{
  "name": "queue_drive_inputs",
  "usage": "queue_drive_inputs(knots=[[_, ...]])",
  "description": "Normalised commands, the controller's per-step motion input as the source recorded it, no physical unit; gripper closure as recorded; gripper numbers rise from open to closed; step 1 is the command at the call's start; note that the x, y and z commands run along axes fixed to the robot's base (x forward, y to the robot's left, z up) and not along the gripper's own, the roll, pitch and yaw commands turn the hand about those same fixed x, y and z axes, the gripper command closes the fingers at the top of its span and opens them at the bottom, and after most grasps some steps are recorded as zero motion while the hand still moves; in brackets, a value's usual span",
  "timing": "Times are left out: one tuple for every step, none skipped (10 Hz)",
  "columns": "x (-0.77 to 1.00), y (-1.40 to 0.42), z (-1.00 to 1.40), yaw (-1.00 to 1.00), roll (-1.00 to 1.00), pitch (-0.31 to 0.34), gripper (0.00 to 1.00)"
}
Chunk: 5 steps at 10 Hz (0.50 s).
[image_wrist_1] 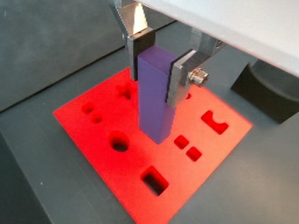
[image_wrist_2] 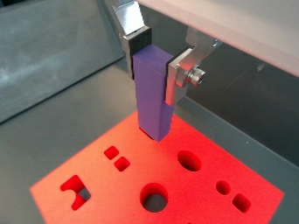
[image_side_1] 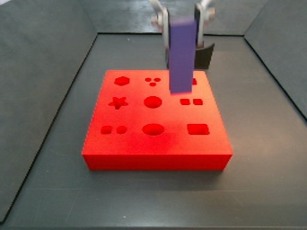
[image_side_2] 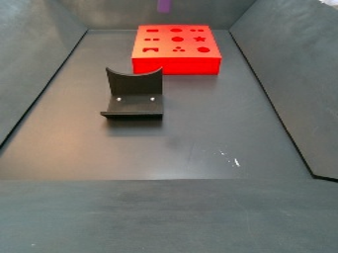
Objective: Insert the rectangle object.
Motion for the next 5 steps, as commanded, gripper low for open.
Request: queue_drive_inputs(knots=[[0.84,-0.29,-0.49,0.09,0.12,0.180,1.00],[0.86,-0.29,-0.39,0.03,0.15,0.193,1.00],[0.86,-0.28,-0.33,0.00,0.22,0.244,1.00],[0.83,-0.26,-0.29,0.00,0.28,0.254,1.00],[0.83,-0.23,-0.28,0.00,0.31,0.254,1.00]])
